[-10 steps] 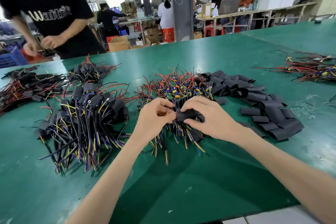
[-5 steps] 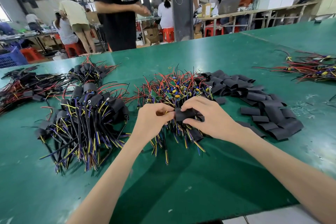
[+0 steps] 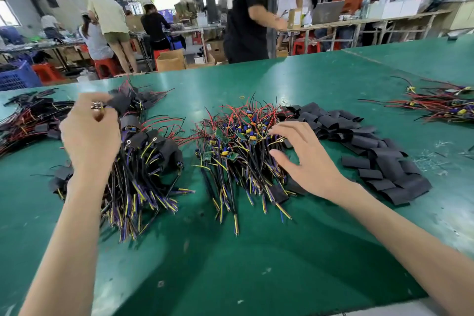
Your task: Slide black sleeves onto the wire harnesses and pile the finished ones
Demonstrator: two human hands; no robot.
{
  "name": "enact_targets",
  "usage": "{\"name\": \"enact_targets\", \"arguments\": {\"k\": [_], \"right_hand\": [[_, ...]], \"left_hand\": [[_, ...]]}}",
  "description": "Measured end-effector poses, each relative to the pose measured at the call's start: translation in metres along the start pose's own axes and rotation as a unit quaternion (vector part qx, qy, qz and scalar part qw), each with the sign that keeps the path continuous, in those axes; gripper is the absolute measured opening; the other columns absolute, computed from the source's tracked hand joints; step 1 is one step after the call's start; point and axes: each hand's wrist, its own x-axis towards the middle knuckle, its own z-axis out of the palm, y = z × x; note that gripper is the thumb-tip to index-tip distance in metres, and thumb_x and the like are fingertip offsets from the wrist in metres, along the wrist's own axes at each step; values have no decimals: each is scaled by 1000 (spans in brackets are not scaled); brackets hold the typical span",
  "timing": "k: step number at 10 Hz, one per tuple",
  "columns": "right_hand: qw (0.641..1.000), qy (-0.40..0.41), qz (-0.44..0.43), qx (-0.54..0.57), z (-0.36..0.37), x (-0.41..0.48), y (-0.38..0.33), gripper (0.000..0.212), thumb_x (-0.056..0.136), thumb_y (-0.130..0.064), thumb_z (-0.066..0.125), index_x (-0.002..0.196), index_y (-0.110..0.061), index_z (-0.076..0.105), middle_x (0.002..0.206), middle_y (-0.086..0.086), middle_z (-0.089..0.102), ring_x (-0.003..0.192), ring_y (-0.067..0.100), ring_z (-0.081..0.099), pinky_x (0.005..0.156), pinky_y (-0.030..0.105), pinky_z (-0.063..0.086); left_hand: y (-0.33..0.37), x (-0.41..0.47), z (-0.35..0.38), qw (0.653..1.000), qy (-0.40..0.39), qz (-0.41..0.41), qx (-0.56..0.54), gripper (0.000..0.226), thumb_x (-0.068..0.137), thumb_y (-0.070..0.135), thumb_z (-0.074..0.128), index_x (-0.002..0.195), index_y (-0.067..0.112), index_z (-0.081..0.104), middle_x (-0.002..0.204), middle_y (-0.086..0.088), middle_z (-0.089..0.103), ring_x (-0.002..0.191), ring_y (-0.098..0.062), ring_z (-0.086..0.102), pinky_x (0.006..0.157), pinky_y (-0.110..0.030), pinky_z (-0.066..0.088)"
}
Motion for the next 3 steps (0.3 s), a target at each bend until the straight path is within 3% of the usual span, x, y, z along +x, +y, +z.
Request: {"name": "enact_targets", "arguments": {"k": [1, 2, 3], "right_hand": [[1000, -14, 7, 5, 0, 1, -2, 31, 87, -13, 63, 117, -5, 59, 118, 7, 55, 113, 19, 43, 102, 41, 36], [1000, -21, 5, -7, -6, 4, -2, 30, 85, -7, 66, 115, -4, 60, 116, 8, 57, 112, 24, 46, 102, 42, 35], [993, 52, 27, 102, -30, 14, -8, 26, 87, -9, 63, 112, -14, 61, 111, 0, 61, 106, 16, 55, 98, 37, 41]], "left_hand": [[-25, -2, 5, 989, -71, -30, 130, 28, 87, 15, 49, 110, 18, 64, 98, -20, 68, 99, -41, 57, 85, -43, 46], [-38, -8, 8, 967, -113, -37, 224, 32, 88, 19, 52, 119, 12, 58, 107, -32, 59, 105, -47, 48, 92, -49, 41], [-30, -12, 3, 967, -107, -64, 222, 44, 87, 22, 57, 128, 9, 50, 124, -33, 43, 116, -45, 37, 96, -51, 34]]}}
